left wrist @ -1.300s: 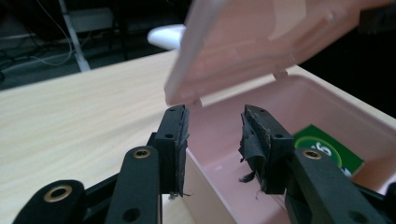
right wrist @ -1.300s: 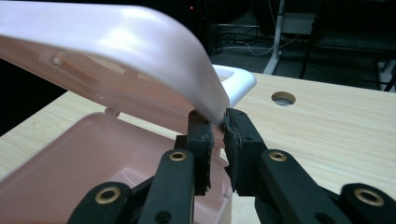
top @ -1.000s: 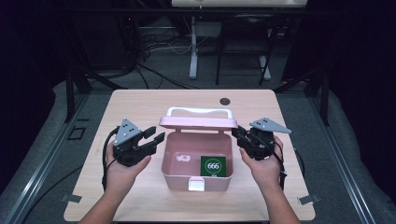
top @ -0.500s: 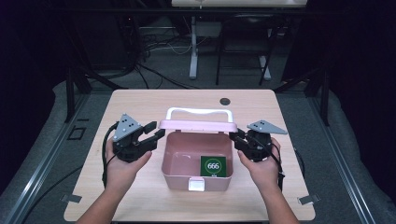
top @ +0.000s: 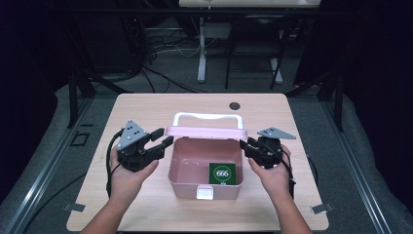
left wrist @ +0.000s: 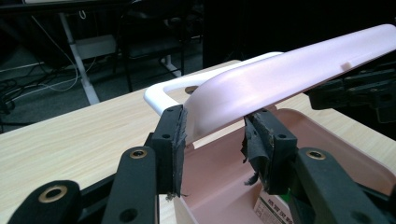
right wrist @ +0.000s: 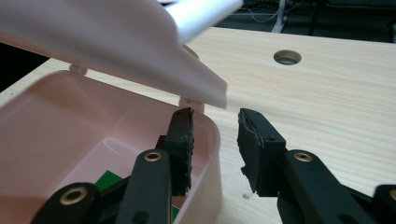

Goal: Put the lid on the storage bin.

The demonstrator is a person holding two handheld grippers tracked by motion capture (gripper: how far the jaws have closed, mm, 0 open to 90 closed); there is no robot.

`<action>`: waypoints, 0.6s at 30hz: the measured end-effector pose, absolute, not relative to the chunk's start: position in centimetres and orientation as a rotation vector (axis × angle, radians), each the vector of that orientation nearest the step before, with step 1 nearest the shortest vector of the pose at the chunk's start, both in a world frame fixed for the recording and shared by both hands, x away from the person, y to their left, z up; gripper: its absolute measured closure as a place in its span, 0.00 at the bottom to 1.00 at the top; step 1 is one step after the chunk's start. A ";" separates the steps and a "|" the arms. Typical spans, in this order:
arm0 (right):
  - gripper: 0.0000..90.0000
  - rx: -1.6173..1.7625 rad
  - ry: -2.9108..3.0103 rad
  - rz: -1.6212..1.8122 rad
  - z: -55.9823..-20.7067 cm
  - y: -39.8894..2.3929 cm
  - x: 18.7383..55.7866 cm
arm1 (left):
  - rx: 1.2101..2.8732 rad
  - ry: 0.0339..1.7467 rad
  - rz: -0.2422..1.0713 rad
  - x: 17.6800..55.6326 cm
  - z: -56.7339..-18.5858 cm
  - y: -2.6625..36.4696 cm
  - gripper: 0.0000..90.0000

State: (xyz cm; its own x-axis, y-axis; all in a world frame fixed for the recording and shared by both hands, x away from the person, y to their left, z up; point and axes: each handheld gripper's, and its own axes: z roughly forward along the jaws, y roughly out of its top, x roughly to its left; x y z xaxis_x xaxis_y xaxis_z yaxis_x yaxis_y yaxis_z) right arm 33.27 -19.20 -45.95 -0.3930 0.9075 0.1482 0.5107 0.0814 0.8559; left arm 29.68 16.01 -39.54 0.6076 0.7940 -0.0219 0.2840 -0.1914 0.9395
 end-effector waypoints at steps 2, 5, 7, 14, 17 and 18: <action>0.71 1.413 1.963 1.234 -46.0 -19.4 33.4 | 1.758 0.877 0.592 29.5 -39.5 16.0 0.65; 0.70 1.417 1.943 1.245 -46.2 -19.7 33.5 | 1.769 0.859 0.601 29.2 -39.5 16.0 0.73; 0.70 1.431 1.952 1.229 -46.2 -19.9 33.5 | 1.770 0.859 0.596 29.1 -39.5 16.1 0.74; 0.69 1.452 1.923 1.220 -46.4 -20.7 33.8 | 1.774 0.854 0.594 28.9 -39.6 16.3 0.78; 0.69 1.465 1.904 1.225 -46.5 -21.0 33.8 | 1.772 0.853 0.597 28.7 -39.7 16.3 0.78; 0.69 1.476 1.920 1.212 -46.4 -21.2 33.8 | 1.774 0.853 0.594 28.6 -39.7 16.3 0.79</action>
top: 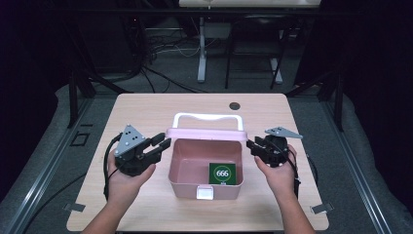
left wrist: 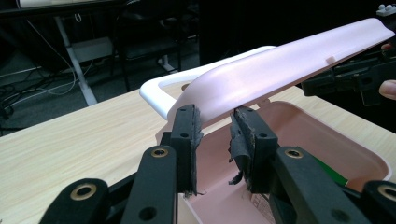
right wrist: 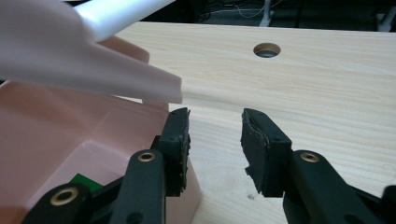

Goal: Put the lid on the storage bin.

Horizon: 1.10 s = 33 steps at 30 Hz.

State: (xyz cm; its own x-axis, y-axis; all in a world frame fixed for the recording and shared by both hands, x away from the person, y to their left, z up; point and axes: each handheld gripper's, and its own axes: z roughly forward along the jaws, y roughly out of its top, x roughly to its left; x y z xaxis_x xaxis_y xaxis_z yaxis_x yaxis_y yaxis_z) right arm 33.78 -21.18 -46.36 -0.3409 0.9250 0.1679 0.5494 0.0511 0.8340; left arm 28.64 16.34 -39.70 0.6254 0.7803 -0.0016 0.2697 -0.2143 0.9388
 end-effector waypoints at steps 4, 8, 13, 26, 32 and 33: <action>0.68 1.472 1.873 1.242 -46.5 -21.4 33.8 | 1.781 0.849 0.594 28.5 -39.8 16.4 0.79; 0.67 1.476 1.875 1.242 -46.4 -21.6 33.8 | 1.778 0.849 0.589 28.3 -39.8 16.4 0.79; 0.67 1.481 1.872 1.238 -46.5 -21.7 33.9 | 1.786 0.845 0.583 28.0 -39.9 16.5 0.79; 0.68 1.486 1.882 1.221 -46.4 -21.7 33.8 | 1.804 0.837 0.572 27.4 -40.4 16.7 0.79; 0.67 1.488 1.874 1.233 -46.5 -21.7 33.9 | 1.809 0.836 0.572 27.2 -40.6 16.7 0.79; 0.67 1.487 1.874 1.232 -46.5 -21.7 33.9 | 1.812 0.835 0.572 27.2 -40.6 16.7 0.79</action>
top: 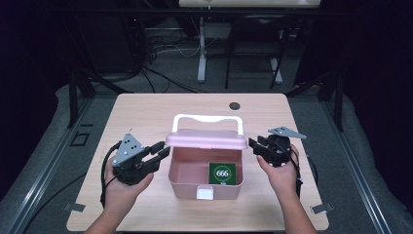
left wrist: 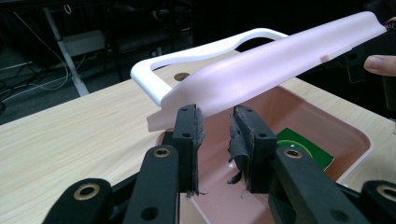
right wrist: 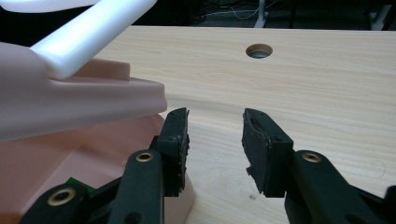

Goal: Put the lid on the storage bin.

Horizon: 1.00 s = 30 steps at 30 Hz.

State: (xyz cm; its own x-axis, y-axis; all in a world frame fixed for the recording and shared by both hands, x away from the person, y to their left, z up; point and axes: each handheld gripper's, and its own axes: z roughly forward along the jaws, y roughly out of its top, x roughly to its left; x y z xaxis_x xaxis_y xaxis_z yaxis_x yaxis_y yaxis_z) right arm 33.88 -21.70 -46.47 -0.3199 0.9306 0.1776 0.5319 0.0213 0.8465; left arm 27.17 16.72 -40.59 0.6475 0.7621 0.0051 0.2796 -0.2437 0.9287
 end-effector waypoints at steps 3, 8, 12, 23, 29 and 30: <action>0.67 1.487 1.875 1.235 -46.5 -21.7 33.9 | 1.812 0.835 0.567 27.0 -40.7 16.7 0.79; 0.66 1.491 1.875 1.232 -46.5 -21.7 33.9 | 1.813 0.835 0.560 26.8 -41.1 16.8 0.80; 0.66 1.489 1.868 1.235 -46.6 -21.7 34.0 | 1.818 0.832 0.562 26.5 -41.3 16.9 0.80; 0.66 1.494 1.873 1.232 -46.7 -21.8 34.0 | 1.830 0.833 0.555 25.8 -42.2 16.9 0.80; 0.66 1.497 1.871 1.232 -46.7 -21.8 34.0 | 1.840 0.833 0.542 25.4 -42.8 17.0 0.80; 0.66 1.497 1.870 1.231 -46.7 -21.8 34.0 | 1.838 0.833 0.545 25.4 -42.9 17.0 0.80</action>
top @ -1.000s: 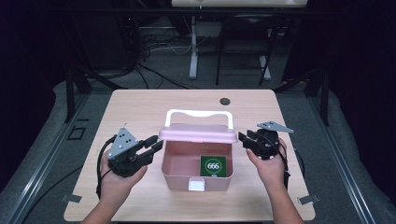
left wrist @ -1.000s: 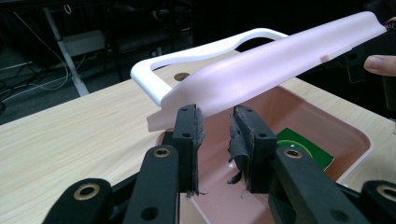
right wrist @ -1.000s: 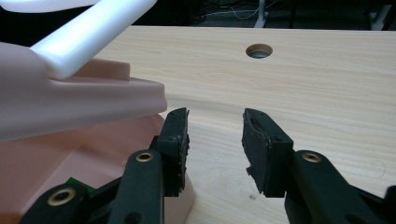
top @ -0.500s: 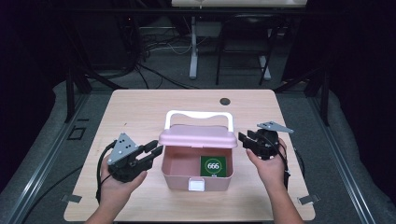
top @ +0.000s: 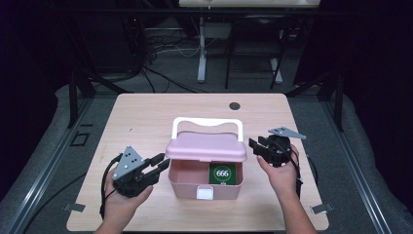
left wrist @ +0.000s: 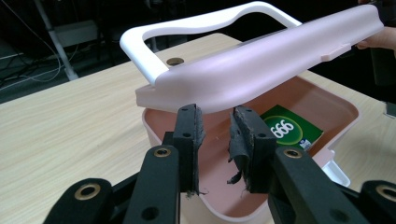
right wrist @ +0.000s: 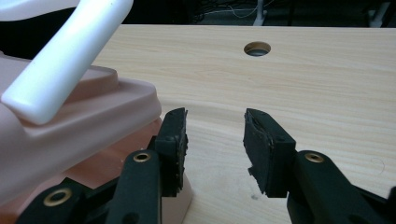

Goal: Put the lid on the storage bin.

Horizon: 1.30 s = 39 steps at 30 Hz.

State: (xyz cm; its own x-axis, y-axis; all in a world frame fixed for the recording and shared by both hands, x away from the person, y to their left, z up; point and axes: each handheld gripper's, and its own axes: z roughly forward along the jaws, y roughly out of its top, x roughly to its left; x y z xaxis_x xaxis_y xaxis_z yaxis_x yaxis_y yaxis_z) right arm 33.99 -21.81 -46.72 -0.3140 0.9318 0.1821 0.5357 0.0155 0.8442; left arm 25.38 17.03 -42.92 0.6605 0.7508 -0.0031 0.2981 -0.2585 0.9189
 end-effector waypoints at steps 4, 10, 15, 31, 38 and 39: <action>0.66 1.499 1.870 1.229 -46.7 -21.8 34.0 | 1.850 0.831 0.545 25.1 -43.3 17.0 0.80; 0.66 1.497 1.872 1.228 -46.9 -21.7 34.0 | 1.851 0.832 0.544 24.8 -43.8 17.1 0.80; 0.65 1.499 1.875 1.227 -46.8 -21.8 34.0 | 1.855 0.833 0.541 24.6 -44.2 17.1 0.80; 0.65 1.502 1.874 1.226 -47.0 -21.8 34.1 | 1.869 0.827 0.514 24.0 -45.7 17.4 0.80; 0.65 1.509 1.879 1.222 -47.0 -21.8 34.1 | 1.888 0.838 0.497 23.9 -46.5 17.5 0.80; 0.65 1.508 1.878 1.219 -47.0 -21.9 34.1 | 1.885 0.841 0.500 23.9 -46.7 17.4 0.80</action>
